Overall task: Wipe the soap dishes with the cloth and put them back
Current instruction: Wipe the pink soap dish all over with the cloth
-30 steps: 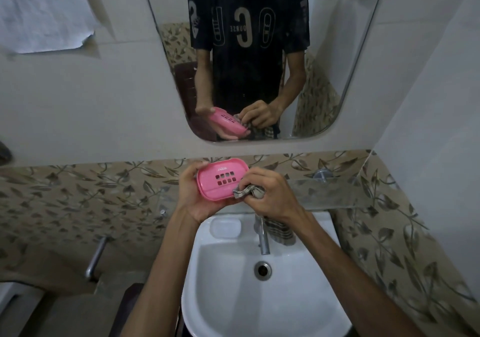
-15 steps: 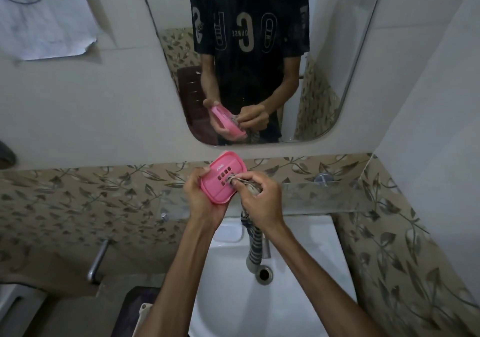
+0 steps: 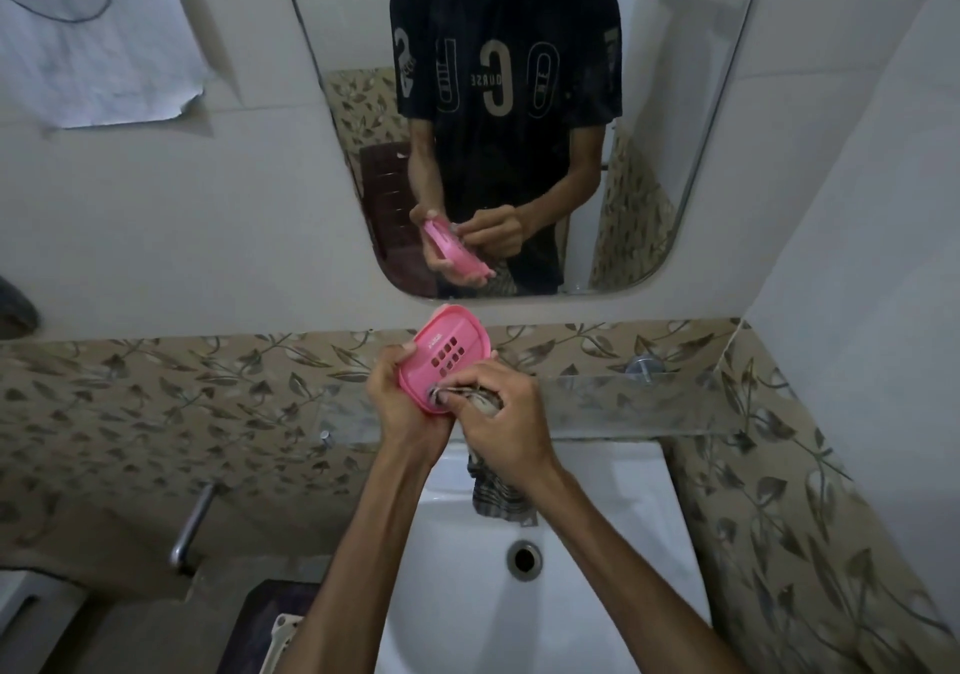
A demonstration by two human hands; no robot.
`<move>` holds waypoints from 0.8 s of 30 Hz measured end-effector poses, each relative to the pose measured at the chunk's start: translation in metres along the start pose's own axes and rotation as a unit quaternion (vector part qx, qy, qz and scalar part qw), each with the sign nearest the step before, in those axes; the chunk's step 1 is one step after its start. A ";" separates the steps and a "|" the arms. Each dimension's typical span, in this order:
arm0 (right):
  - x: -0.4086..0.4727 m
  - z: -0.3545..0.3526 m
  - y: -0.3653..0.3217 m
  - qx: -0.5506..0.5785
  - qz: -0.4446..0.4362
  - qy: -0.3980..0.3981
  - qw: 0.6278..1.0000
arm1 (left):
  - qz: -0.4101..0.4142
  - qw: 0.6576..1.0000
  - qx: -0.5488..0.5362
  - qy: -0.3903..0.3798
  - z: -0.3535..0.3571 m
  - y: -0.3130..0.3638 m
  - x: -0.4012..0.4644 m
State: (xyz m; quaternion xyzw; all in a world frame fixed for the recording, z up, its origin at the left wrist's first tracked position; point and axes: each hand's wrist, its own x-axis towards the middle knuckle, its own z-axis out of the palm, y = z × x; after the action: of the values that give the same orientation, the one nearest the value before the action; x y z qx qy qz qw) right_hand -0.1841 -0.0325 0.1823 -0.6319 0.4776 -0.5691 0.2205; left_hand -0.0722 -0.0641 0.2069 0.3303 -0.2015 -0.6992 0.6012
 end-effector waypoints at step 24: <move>-0.020 -0.006 -0.012 0.092 0.049 0.003 0.995 | 0.048 0.995 0.084 0.024 0.002 -0.015 -0.001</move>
State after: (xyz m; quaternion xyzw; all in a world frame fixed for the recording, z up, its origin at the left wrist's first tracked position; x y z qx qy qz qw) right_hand -0.1836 -0.0085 0.1835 -0.5835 0.4542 -0.6010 0.3034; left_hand -0.0843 -0.0602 0.1989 0.3865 -0.2609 -0.6416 0.6090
